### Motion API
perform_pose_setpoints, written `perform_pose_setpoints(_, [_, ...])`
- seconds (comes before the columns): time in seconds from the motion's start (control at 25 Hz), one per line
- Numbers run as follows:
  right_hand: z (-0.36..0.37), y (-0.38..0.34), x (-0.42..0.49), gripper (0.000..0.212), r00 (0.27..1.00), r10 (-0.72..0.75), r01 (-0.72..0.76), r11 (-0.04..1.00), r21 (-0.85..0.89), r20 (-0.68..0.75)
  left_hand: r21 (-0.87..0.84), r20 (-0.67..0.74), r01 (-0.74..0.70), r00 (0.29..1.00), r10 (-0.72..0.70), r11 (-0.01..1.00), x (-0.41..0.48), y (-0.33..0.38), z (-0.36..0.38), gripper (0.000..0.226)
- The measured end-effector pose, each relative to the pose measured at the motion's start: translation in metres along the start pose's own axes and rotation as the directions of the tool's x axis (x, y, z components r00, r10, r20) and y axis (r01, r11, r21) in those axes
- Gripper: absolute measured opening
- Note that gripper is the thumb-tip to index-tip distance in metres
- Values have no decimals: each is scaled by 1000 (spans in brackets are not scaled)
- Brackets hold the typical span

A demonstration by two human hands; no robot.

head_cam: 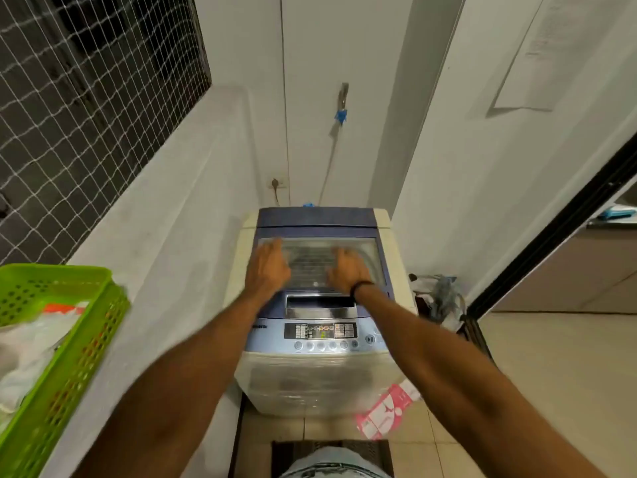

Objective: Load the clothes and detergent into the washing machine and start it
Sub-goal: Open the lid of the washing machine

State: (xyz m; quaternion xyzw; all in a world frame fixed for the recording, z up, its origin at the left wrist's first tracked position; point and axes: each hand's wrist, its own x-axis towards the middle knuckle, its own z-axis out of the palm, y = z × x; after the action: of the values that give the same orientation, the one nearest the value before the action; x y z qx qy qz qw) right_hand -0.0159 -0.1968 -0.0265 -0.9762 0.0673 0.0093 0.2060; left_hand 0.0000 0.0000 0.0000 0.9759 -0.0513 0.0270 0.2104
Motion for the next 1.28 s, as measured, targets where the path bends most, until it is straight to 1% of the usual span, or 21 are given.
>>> perform_pose_setpoints(0.04, [18, 4, -16, 50, 990, 19, -17, 1000, -20, 141, 81, 88, 16, 996, -23, 997, -15, -5, 16, 48])
perform_pose_setpoints(0.08, [33, 9, -25, 48, 975, 5, -5, 1000, -3, 223, 91, 154, -3, 988, -11, 996, -21, -12, 32, 45])
perform_pose_setpoints(0.12, [50, 16, -37, 45, 961, 22, -20, 1000, -13, 275, 103, 219, -12, 976, -11, 995, -32, -23, 53, 43])
perform_pose_setpoints(0.16, [62, 21, -52, 45, 947, 28, -20, 999, -27, 319, 110, 275, -61, 961, 29, 992, -44, -30, 73, 42])
perform_pose_setpoints(0.24, [70, 31, -56, 47, 956, 18, -13, 1000, -19, 294, 38, 273, -146, 953, 130, 989, -47, -46, 97, 40])
perform_pose_setpoints(0.28, [72, 35, -53, 50, 959, -3, 9, 1000, -21, 282, 9, 284, -156, 947, 147, 988, -45, -50, 103, 39])
perform_pose_setpoints(0.44, [80, 49, -45, 59, 941, -34, 71, 993, -98, 338, 9, 483, -141, 868, 119, 990, -44, -53, 109, 33])
perform_pose_setpoints(0.56, [83, 53, -27, 59, 924, -58, 126, 979, -158, 378, 15, 553, -124, 828, 95, 992, -32, -49, 112, 38])
perform_pose_setpoints(0.64, [85, 55, -18, 53, 913, -62, 145, 973, -179, 404, 43, 593, -88, 804, 46, 995, -29, -43, 113, 43])
perform_pose_setpoints(0.72, [88, 57, -12, 47, 903, -68, 164, 967, -194, 424, 86, 600, -64, 800, 0, 994, -26, -38, 115, 44])
perform_pose_setpoints(0.84, [94, 59, -7, 48, 890, -76, 185, 962, -202, 450, 148, 607, -25, 791, -70, 989, -25, -30, 117, 39])
perform_pose_setpoints(0.92, [92, 59, -5, 50, 887, -91, 207, 955, -213, 452, 203, 600, -37, 794, -94, 979, -26, -22, 114, 36])
perform_pose_setpoints(1.04, [74, 52, -4, 58, 886, -150, 253, 949, -187, 439, 298, 557, -83, 824, -103, 951, -23, -10, 97, 47])
perform_pose_setpoints(1.12, [46, 44, 6, 58, 889, -216, 305, 937, -169, 404, 342, 486, -122, 872, -65, 932, -9, 0, 70, 50])
perform_pose_setpoints(1.16, [27, 38, 16, 54, 892, -253, 335, 926, -174, 374, 343, 432, -129, 901, -34, 931, 1, 7, 52, 48])
perform_pose_setpoints(1.24, [-18, 22, 43, 40, 896, -309, 378, 908, -182, 319, 279, 304, -93, 953, 4, 956, 27, 20, 12, 47])
perform_pose_setpoints(1.28, [-41, 14, 59, 37, 906, -314, 370, 913, -171, 285, 243, 239, -78, 971, 18, 967, 42, 24, -6, 55])
